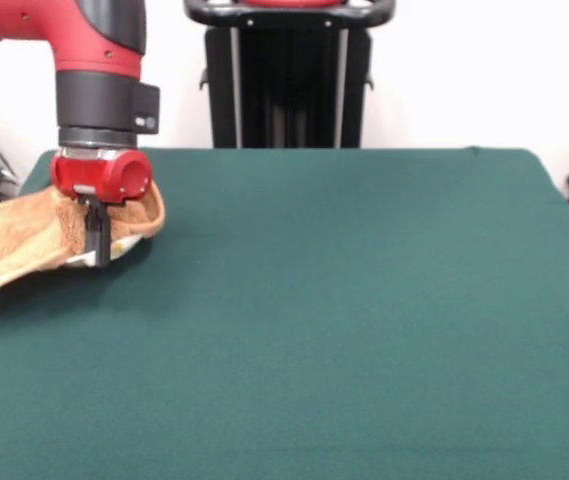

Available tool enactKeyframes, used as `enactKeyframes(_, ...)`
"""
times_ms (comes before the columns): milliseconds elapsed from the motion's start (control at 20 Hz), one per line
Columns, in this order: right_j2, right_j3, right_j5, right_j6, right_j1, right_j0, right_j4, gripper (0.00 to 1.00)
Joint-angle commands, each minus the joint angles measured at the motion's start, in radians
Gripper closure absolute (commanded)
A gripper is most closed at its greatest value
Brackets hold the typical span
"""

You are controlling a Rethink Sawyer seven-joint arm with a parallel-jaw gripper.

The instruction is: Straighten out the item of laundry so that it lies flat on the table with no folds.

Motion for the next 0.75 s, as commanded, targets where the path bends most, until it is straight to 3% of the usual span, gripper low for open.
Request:
enactKeyframes(50,-0.021,0.069,-0.252,0.213,0.039,0.157,0.129,1.00)
enactKeyframes(400,-0.113,0.007,-0.415,0.149,0.144,0.224,0.186,1.00)
enactKeyframes(600,-0.172,-0.128,-0.606,0.080,0.357,0.221,0.189,1.00)
enactKeyframes(750,-0.171,-0.248,-0.692,0.065,0.498,0.181,0.136,1.00)
